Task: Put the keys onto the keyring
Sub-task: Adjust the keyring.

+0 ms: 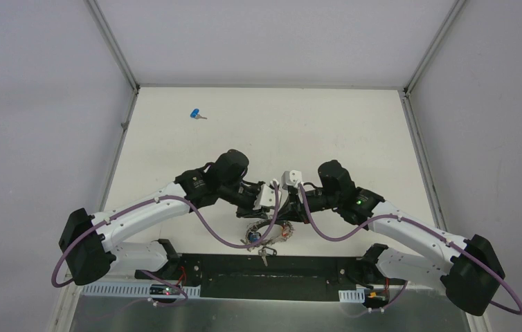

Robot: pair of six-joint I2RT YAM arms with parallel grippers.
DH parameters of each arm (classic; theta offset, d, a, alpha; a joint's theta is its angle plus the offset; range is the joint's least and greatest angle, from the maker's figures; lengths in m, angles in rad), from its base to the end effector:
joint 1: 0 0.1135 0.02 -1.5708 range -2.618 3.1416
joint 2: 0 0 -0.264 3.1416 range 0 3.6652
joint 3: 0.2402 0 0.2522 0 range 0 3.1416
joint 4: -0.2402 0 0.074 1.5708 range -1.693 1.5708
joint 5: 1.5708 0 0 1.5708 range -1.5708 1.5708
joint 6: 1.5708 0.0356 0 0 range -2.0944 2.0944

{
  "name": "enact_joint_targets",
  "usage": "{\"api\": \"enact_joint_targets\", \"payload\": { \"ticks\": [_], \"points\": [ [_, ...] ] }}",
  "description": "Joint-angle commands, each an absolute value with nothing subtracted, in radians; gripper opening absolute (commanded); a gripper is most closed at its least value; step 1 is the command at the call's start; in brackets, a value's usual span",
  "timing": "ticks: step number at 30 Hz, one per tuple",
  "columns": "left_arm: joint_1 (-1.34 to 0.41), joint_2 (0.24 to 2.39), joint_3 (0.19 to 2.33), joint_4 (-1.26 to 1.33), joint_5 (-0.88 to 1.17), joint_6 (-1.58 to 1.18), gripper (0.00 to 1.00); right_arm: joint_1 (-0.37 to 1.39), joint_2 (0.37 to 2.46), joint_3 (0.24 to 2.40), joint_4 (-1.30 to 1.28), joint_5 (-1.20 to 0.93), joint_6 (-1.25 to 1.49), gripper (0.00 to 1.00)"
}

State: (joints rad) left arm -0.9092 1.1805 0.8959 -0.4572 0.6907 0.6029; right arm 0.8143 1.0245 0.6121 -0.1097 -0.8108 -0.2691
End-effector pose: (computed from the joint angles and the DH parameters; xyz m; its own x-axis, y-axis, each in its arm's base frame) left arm 0.1334 -0.2083 0.2779 0.1666 0.4975 -0.8513 0.9740 -0.2175 0.0635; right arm 0.1300 0.1753 0.2467 -0.0821 -0.3539 -0.9317 -0.9897 -0.0810 0.1180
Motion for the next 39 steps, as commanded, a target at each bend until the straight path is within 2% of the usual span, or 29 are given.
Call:
{"api": "enact_joint_targets", "payload": {
  "ticks": [1, 7, 9, 17, 29, 39],
  "points": [
    [-0.911, 1.195, 0.941, -0.455, 0.739, 0.636, 0.23, 0.812, 1.023, 0.661, -0.071, -0.848, -0.275, 0.00],
    [-0.911, 1.187, 0.932, -0.455, 0.736, 0.629, 0.08, 0.812, 1.023, 0.659, -0.071, -0.848, -0.275, 0.00],
    [-0.910, 1.174, 0.927, -0.455, 0.734, 0.623, 0.00, 0.811, 1.025, 0.657, -0.071, -0.848, -0.275, 0.00],
    [-0.911, 1.083, 0.852, -0.406, 0.690, 0.544, 0.00, 0.811, 1.017, 0.643, -0.069, -0.847, -0.274, 0.00],
    [-0.910, 0.749, 0.532, 0.032, 0.491, 0.252, 0.00, 0.812, 0.997, 0.619, -0.057, -0.845, -0.263, 0.00],
    [-0.911, 0.707, 0.489, 0.113, 0.445, 0.183, 0.00, 0.812, 0.993, 0.636, -0.044, -0.819, -0.235, 0.02]
  ]
}}
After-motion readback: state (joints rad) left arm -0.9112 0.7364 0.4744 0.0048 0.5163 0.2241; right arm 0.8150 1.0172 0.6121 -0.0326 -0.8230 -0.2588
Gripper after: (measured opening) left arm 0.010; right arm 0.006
